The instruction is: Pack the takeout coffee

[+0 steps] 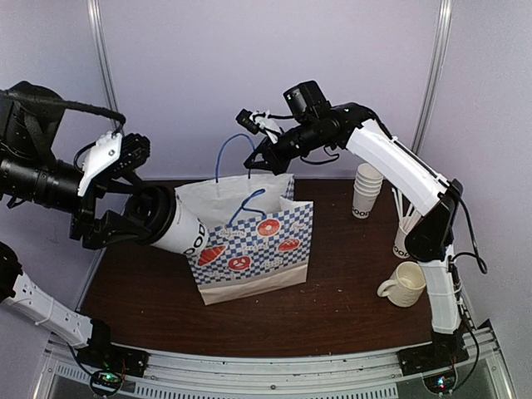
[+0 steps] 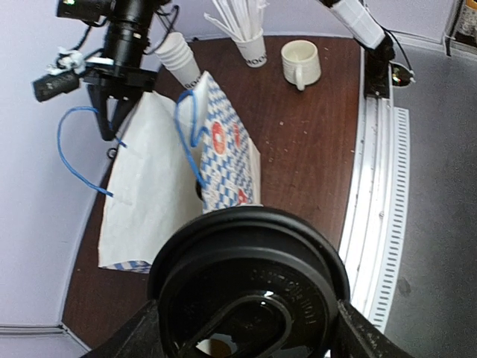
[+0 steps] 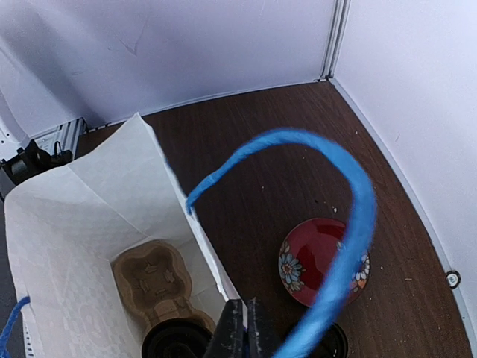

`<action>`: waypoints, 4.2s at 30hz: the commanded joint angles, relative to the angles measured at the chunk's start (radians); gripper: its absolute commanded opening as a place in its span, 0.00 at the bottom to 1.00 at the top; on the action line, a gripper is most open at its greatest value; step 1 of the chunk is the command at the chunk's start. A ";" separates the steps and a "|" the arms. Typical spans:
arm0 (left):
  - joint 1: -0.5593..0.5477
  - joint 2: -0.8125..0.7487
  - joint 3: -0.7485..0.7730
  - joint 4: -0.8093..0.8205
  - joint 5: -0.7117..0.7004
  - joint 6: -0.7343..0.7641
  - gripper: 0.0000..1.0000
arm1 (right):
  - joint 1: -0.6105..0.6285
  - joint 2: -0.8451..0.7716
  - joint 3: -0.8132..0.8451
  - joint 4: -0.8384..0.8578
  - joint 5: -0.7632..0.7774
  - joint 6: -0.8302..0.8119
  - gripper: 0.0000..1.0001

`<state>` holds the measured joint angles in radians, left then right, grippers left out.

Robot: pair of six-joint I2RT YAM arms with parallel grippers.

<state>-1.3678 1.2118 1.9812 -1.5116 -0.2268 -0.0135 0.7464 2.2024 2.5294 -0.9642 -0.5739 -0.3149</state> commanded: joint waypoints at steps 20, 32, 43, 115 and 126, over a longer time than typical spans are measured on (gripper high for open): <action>0.003 0.109 -0.028 0.388 -0.173 0.239 0.70 | -0.037 -0.387 -0.378 0.088 -0.019 -0.066 0.00; 0.003 0.238 -0.076 0.405 -0.147 0.260 0.68 | -0.039 -0.529 -0.580 0.039 -0.088 -0.095 0.00; 0.002 0.305 -0.074 0.407 -0.103 0.291 0.66 | 0.008 -0.632 -0.687 -0.006 -0.130 -0.032 0.00; 0.026 0.390 -0.772 0.927 -0.352 0.676 0.54 | 0.059 -0.650 -0.769 -0.097 -0.475 -0.056 0.00; 0.083 0.399 -0.774 0.937 -0.303 0.660 0.54 | 0.057 -0.642 -0.756 -0.118 -0.481 -0.075 0.00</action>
<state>-1.3239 1.5959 1.2102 -0.6277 -0.5625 0.6495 0.8009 1.5478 1.7355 -1.0637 -1.0363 -0.3710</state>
